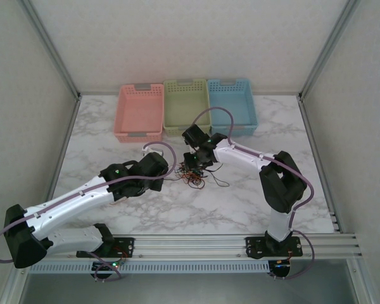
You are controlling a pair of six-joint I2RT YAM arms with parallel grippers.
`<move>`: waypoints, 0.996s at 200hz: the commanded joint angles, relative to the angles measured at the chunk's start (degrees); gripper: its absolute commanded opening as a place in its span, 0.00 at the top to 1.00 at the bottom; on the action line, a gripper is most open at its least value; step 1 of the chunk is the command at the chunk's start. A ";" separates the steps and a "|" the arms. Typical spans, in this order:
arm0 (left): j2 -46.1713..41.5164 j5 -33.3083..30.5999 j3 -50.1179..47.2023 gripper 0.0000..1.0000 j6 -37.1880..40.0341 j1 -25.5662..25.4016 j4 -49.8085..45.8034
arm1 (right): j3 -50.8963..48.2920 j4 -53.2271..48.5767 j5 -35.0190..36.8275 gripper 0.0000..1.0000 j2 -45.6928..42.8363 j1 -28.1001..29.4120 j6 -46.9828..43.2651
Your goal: Untangle the cables
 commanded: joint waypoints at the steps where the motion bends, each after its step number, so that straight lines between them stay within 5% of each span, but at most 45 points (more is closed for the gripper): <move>1: -0.19 -1.90 0.24 1.00 -0.83 0.43 -0.93 | 1.22 -1.82 2.56 0.91 -0.69 0.54 -0.89; 16: -0.80 -2.68 0.39 1.00 -1.23 0.43 -1.81 | 0.73 -1.95 4.43 1.00 -2.06 0.49 -1.21; 85: -8.26 -11.79 2.75 1.00 -4.76 0.68 -10.19 | -5.28 -0.29 8.46 1.00 -10.83 -2.63 -3.20; 143: -18.13 -20.37 6.14 1.00 -5.89 2.52 -16.99 | -12.83 1.21 8.06 1.00 -16.09 -15.58 -2.98; 199: -18.43 -20.84 6.29 1.00 -6.37 3.77 -17.68 | -20.43 4.11 6.21 1.00 -22.77 -25.73 -2.04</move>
